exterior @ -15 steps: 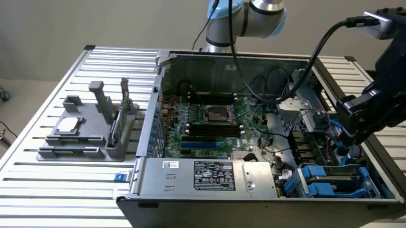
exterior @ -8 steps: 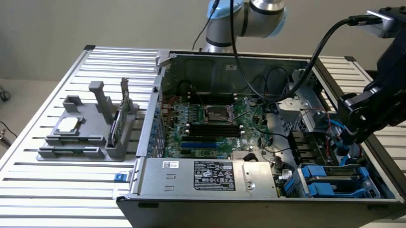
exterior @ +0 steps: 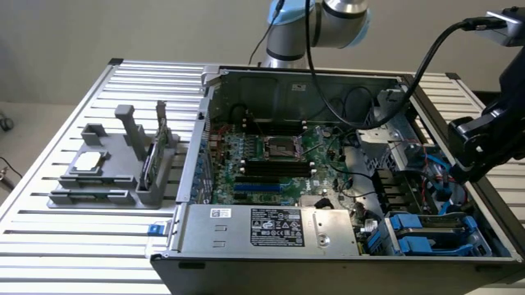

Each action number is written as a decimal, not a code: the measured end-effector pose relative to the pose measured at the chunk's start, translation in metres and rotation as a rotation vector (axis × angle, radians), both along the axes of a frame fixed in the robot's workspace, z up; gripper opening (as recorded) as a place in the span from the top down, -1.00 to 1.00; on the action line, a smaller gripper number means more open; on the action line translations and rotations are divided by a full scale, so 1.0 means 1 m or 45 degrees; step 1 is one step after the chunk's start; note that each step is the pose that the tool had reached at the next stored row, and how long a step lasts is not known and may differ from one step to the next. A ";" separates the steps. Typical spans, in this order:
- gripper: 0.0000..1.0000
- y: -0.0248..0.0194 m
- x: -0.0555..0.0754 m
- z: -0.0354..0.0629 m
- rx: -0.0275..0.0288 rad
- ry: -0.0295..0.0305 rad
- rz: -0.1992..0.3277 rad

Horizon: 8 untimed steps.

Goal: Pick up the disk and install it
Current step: 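Insert the first disk wire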

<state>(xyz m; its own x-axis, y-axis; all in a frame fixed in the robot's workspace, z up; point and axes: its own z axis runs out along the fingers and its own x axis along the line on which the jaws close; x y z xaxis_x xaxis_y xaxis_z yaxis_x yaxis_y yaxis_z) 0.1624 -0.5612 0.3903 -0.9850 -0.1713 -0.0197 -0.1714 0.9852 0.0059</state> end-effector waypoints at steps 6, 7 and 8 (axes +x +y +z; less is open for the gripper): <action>0.50 0.0025 0.005 0.0001 -0.0001 0.0000 -0.019; 0.50 0.0027 0.005 0.0001 -0.0001 0.0000 -0.026; 0.50 0.0027 0.005 0.0001 -0.0002 0.0000 -0.035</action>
<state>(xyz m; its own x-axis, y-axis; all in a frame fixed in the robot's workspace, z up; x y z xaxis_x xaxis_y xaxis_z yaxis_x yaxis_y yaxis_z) 0.1674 -0.5585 0.3904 -0.9894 -0.1438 -0.0198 -0.1440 0.9896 0.0057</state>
